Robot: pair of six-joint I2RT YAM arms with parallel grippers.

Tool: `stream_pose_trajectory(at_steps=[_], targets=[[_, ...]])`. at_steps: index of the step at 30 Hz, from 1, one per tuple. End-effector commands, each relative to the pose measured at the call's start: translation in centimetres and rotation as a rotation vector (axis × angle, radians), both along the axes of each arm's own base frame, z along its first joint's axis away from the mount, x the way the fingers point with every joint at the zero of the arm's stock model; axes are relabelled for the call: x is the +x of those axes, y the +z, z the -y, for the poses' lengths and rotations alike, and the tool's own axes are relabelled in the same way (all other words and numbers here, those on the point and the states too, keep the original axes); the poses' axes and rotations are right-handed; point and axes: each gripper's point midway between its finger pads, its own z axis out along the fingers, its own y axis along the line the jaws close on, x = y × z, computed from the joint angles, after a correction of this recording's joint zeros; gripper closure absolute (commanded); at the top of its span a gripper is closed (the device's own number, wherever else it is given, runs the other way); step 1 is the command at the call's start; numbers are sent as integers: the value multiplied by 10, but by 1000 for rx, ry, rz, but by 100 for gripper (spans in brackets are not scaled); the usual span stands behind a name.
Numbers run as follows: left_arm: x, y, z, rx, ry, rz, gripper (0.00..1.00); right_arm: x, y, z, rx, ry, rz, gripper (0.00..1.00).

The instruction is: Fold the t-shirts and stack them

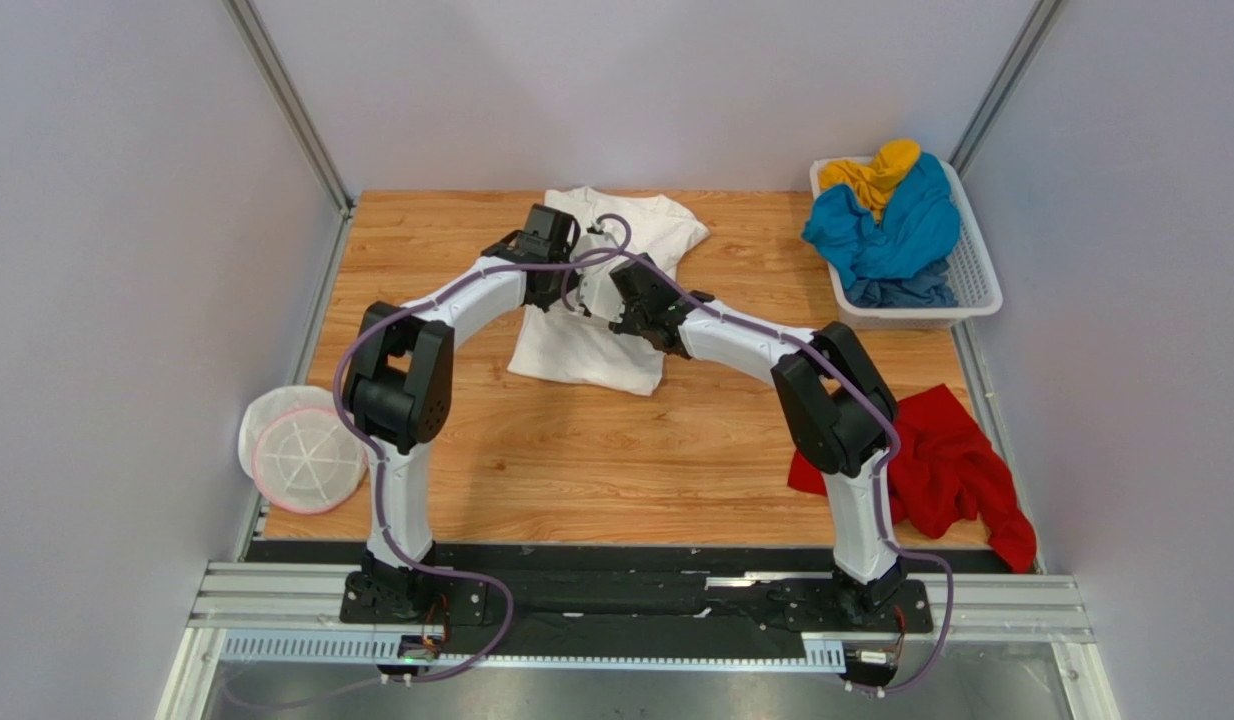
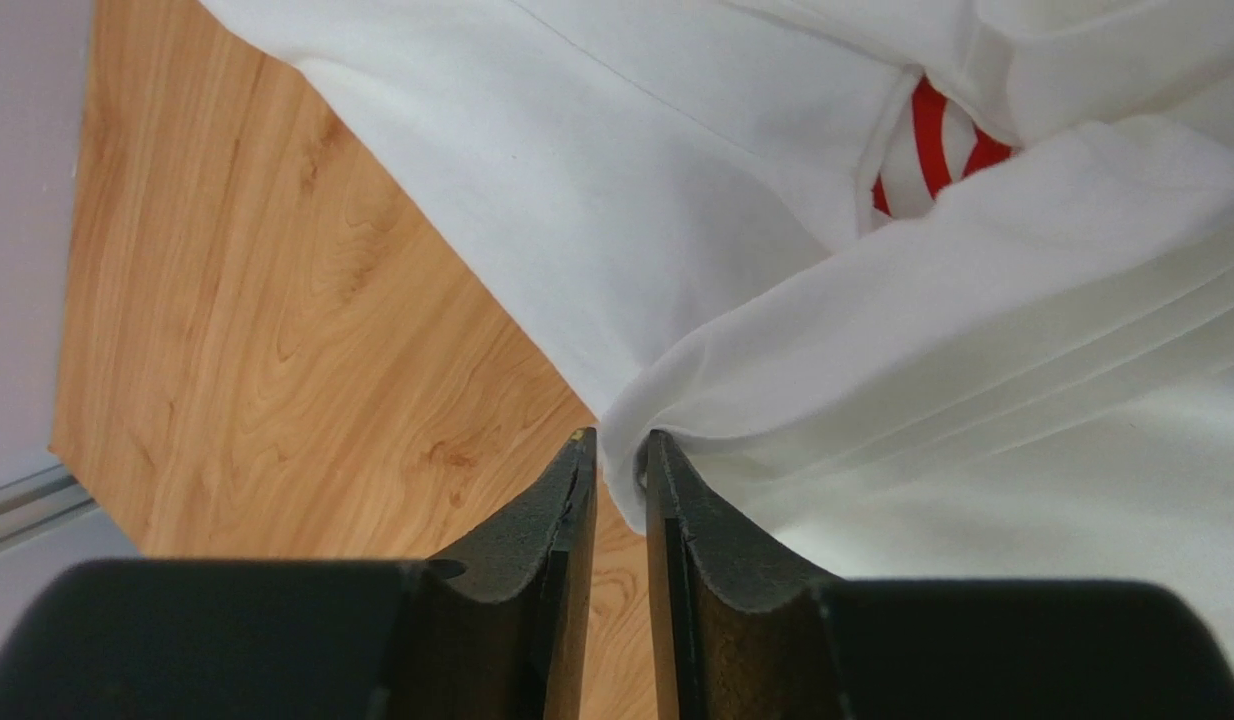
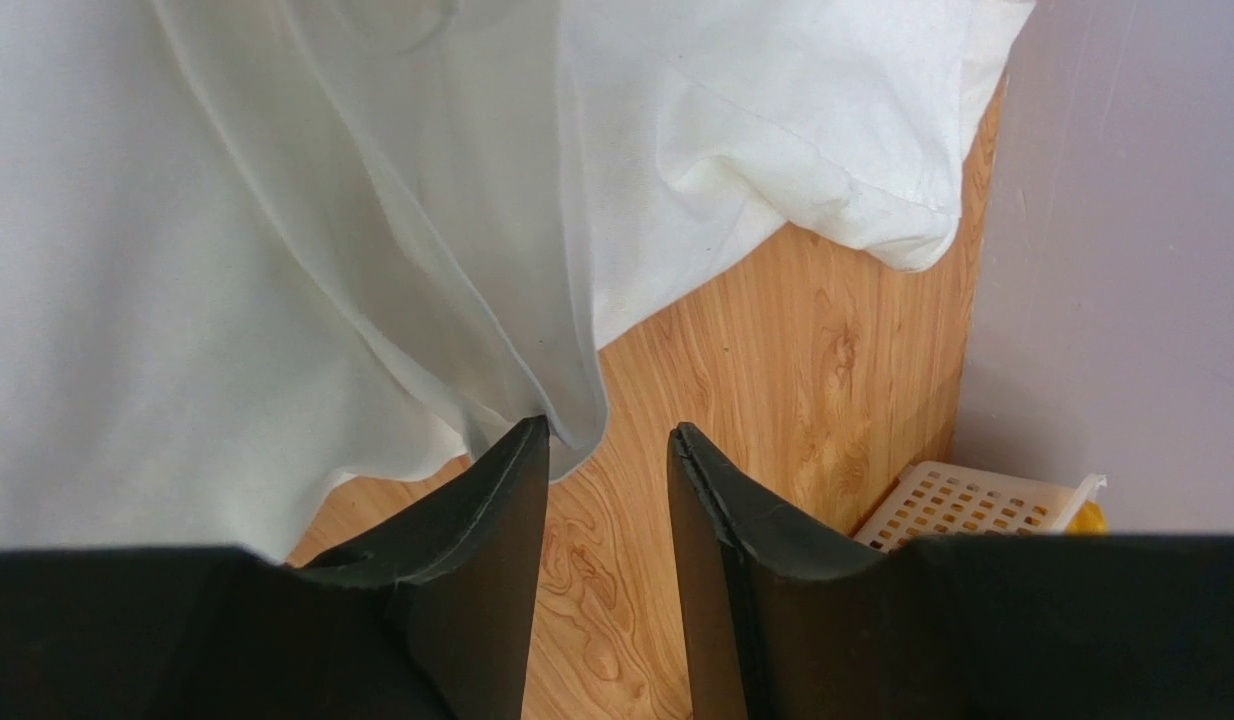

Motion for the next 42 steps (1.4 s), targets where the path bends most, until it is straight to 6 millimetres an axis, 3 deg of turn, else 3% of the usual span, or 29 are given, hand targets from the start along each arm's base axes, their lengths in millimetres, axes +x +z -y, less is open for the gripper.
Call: stream_pose_trajectory(at_steps=[1, 5, 10, 16, 27, 33, 37, 38, 40, 41, 42], targets=[[8, 25, 2, -9, 31, 88, 73, 27, 30, -7, 67, -59, 117, 60], [8, 27, -3, 4, 51, 96, 66, 32, 26, -5, 57, -73, 121, 60], [13, 22, -13, 46, 95, 119, 65, 40, 23, -4, 47, -87, 132, 60], [29, 22, -23, 83, 179, 189, 65, 54, 19, 7, 25, -130, 150, 60], [66, 28, -16, 75, 232, 280, 66, 71, 26, 26, 5, -196, 189, 60], [93, 43, -11, 68, 247, 366, 66, 75, 34, 32, 1, -221, 212, 60], [108, 64, -10, 49, 276, 452, 66, 73, 44, 36, 17, -246, 224, 60], [108, 67, -11, 46, 280, 457, 66, 68, 41, 38, 17, -250, 210, 59], [101, 71, -12, 34, 281, 446, 66, 61, 55, 40, 48, -257, 218, 54], [98, 73, -14, 30, 278, 442, 65, 52, 46, 45, 59, -273, 188, 46], [92, 87, -14, 8, 276, 454, 63, 47, 60, 46, 87, -277, 198, 45]])
